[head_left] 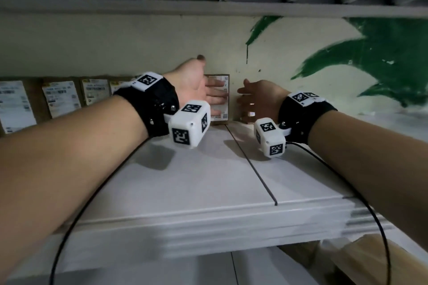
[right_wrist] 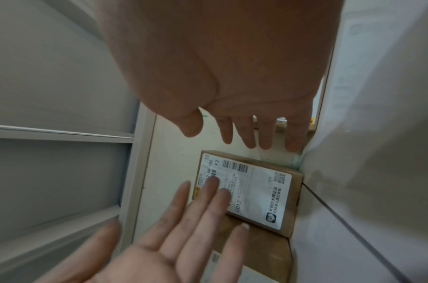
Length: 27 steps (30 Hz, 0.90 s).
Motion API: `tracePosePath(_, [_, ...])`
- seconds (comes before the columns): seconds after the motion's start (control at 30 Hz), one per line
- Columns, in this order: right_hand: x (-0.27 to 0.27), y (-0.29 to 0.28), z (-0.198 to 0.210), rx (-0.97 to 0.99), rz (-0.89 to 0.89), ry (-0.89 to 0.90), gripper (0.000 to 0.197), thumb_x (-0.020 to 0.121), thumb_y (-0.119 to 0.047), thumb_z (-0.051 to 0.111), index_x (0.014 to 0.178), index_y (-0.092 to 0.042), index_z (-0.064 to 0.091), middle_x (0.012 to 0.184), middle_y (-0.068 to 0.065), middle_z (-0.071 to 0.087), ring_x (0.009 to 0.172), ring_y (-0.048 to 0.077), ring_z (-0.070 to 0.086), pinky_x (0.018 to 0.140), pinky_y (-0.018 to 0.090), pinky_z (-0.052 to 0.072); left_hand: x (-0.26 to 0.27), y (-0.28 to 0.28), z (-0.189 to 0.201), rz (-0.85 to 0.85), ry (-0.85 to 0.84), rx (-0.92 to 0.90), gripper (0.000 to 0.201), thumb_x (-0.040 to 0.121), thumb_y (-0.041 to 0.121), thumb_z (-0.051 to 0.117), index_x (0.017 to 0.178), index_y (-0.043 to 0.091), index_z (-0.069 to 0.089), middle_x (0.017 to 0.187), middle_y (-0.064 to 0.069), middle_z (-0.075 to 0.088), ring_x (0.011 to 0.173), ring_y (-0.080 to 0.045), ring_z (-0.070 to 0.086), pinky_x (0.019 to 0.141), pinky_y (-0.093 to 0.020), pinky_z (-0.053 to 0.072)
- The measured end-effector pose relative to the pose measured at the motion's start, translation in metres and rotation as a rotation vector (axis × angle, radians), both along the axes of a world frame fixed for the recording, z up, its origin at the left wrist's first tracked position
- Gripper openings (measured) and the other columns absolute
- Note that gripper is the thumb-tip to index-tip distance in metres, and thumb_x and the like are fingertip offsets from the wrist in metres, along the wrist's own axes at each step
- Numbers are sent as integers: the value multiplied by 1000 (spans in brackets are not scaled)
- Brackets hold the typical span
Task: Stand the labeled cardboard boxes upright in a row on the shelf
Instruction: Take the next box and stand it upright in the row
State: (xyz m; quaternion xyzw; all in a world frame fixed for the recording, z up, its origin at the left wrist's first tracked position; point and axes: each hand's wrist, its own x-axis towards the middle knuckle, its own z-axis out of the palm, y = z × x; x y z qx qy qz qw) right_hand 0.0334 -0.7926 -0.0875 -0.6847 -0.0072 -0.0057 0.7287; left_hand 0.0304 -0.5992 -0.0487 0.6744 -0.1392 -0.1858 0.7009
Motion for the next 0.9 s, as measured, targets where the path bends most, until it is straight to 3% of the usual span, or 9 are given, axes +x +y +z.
tracePosePath(0.17, [0, 7, 1, -27, 67, 34, 89, 94, -76, 29, 151, -7, 37, 152, 11, 46, 139, 30, 43, 112, 53, 35, 27, -4, -34, 168, 7, 18, 97, 100, 79, 15, 157, 5, 42, 166, -17, 42, 154, -35, 37, 125, -64, 23])
tracePosePath(0.23, [2, 7, -1, -20, 156, 56, 103, 88, -84, 26, 156, -8, 30, 157, 10, 42, 144, 31, 39, 119, 58, 26, 30, 6, -42, 133, 5, 22, 100, 98, 82, 13, 164, 9, 31, 170, -12, 36, 158, -30, 30, 124, -62, 21])
tracePosePath(0.37, [8, 3, -7, -3, 224, 96, 113, 78, -93, 26, 157, -12, 30, 159, 6, 41, 145, 31, 37, 119, 59, 24, 26, 13, -46, 80, 21, -19, 101, 97, 83, 13, 168, 11, 20, 176, -8, 22, 163, -25, 18, 126, -61, 16])
tracePosePath(0.53, [7, -1, -4, 11, 195, 133, 113, 78, -92, 30, 158, -11, 26, 160, 18, 35, 148, 36, 32, 118, 60, 25, 20, 7, -46, 65, 39, -60, 101, 96, 84, 23, 167, 12, 24, 177, -8, 20, 162, -28, 19, 128, -62, 16])
tracePosePath(0.63, [-1, -7, 5, -106, 188, 167, 86, 87, -78, 44, 136, -8, 45, 134, 24, 60, 126, 36, 57, 110, 51, 41, 19, 7, -49, 78, 53, -71, 96, 97, 82, 27, 161, 11, 38, 173, -9, 29, 156, -32, 33, 127, -61, 20])
tracePosePath(0.7, [-7, -11, 11, -105, 102, 166, 44, 96, -55, 56, 105, -11, 54, 93, 13, 69, 84, 28, 68, 79, 35, 57, 20, 8, -51, 74, 67, -81, 97, 97, 82, 28, 159, 8, 41, 171, -13, 33, 152, -34, 38, 127, -60, 23])
tracePosePath(0.77, [-6, -19, 17, -95, -86, 67, 25, 99, -34, 57, 86, -13, 56, 68, 3, 54, 56, 18, 50, 51, 23, 44, 20, 9, -52, 64, 86, -92, 99, 96, 83, 30, 159, 8, 41, 168, -18, 37, 151, -38, 41, 125, -60, 27])
tracePosePath(0.83, [-5, -30, 20, -142, -337, -60, 18, 92, -25, 63, 79, -15, 58, 65, 1, 48, 53, 15, 38, 47, 24, 30, 19, 9, -51, 53, 111, -107, 99, 95, 84, 31, 157, 8, 44, 163, -24, 42, 148, -42, 43, 123, -61, 31])
tracePosePath(0.9, [-5, -44, 23, -127, -560, -97, 17, 84, -27, 67, 93, -14, 64, 80, 3, 57, 61, 19, 48, 54, 27, 38, 18, 10, -51, 51, 139, -135, 98, 95, 84, 32, 155, 8, 46, 156, -28, 48, 144, -43, 47, 119, -63, 36])
